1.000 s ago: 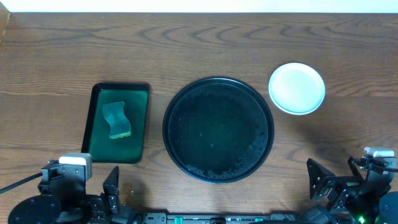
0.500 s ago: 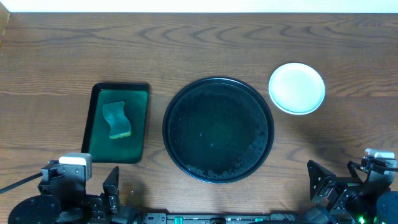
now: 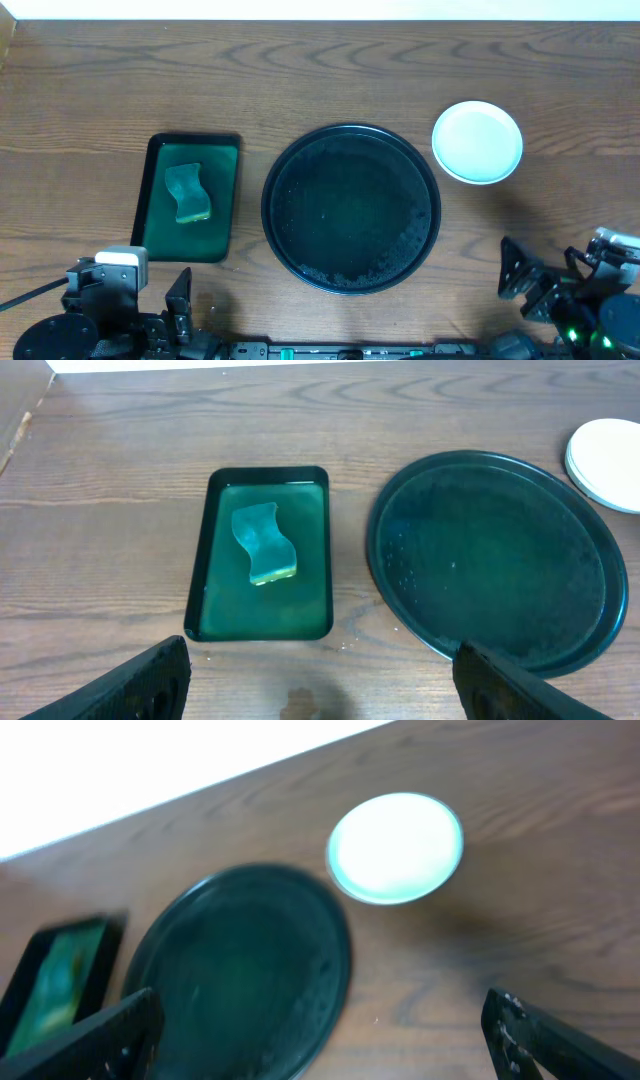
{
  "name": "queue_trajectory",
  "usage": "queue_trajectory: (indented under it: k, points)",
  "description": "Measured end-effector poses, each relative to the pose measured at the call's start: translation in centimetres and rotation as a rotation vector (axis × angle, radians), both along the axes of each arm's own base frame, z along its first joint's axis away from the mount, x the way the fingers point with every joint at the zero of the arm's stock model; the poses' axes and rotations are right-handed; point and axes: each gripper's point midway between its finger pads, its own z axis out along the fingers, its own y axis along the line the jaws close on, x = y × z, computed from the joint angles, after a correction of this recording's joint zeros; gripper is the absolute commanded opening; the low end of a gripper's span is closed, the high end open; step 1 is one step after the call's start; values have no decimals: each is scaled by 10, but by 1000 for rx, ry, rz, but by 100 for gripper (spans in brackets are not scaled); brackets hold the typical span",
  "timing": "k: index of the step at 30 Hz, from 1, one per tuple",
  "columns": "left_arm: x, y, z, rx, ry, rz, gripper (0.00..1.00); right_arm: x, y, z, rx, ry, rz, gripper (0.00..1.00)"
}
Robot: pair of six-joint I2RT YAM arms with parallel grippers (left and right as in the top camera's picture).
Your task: Clean dirty plates on tray and stack at the side
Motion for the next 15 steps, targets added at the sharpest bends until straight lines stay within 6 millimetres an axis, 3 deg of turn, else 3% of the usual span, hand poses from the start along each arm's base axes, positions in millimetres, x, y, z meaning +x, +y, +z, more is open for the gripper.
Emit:
queue_trajectory:
  k: [9, 15]
  points:
    - [0, 0, 0, 0, 0, 0, 85, 24, -28, -1, 119, -258, -221, 99]
    - [0, 0, 0, 0, 0, 0, 85, 46, -17, -9, 88, -429, -122, 99]
